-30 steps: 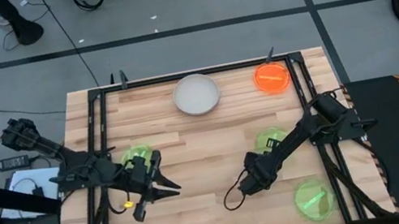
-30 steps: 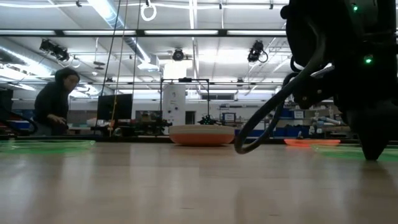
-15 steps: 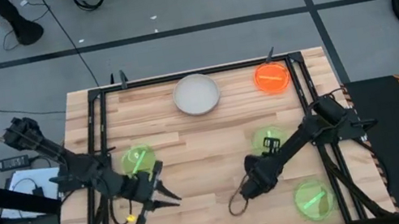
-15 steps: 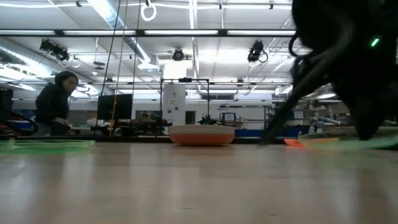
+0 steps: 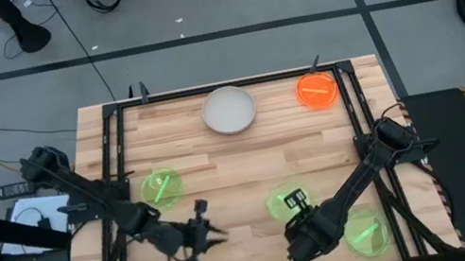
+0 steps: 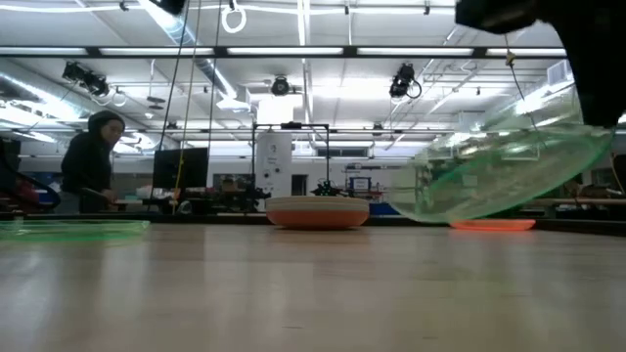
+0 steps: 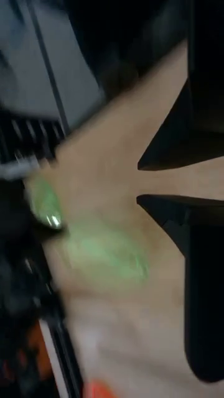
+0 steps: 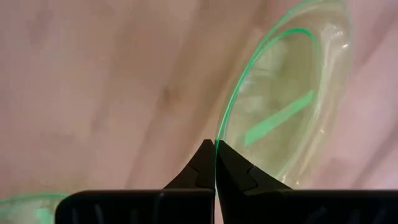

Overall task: Stack plastic plates
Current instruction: Stack the top right green plate on top of the top left green plate

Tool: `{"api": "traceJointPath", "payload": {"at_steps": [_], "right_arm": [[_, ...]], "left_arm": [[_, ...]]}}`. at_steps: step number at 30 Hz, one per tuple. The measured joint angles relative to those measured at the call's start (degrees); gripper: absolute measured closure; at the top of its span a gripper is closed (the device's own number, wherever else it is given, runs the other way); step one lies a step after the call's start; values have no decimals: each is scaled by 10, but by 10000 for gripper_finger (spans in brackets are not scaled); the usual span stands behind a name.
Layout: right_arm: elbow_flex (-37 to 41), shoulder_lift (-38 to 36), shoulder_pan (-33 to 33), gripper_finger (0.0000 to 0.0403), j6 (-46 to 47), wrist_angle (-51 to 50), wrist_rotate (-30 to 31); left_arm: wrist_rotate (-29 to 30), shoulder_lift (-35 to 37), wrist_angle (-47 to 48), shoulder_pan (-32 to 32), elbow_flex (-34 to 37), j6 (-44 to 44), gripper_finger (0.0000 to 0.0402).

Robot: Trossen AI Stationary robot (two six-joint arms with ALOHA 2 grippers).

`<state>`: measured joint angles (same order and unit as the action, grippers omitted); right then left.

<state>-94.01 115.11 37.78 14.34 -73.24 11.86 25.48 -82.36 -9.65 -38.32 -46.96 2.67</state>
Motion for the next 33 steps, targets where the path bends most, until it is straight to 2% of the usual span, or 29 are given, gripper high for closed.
{"api": "traceJointPath", "payload": {"at_steps": [2,7,10,13,17,23,30,33], "right_arm": [[-14,0,0,397,-20,23,-7],[-26,-1,-10,397,-64,70,-41],[-27,-1,-22,397,-67,77,-57],[-27,-1,-35,397,-42,82,-59],[-27,-9,-44,397,-33,94,-60],[-27,-22,-45,398,-93,140,-57],[-27,-36,-47,398,-98,159,-43],[-27,-37,-47,398,-99,161,-38]], "left_arm": [[19,-19,-10,11,0,-21,305],[12,-66,-97,37,0,-87,243],[-6,-95,-146,42,0,-162,203],[-12,-120,-170,40,0,-216,182],[-14,-146,-181,43,0,-213,182],[-7,-160,-199,68,0,-178,199],[-82,-160,-201,81,0,-168,208],[-92,-160,-206,77,0,-171,214]]}}
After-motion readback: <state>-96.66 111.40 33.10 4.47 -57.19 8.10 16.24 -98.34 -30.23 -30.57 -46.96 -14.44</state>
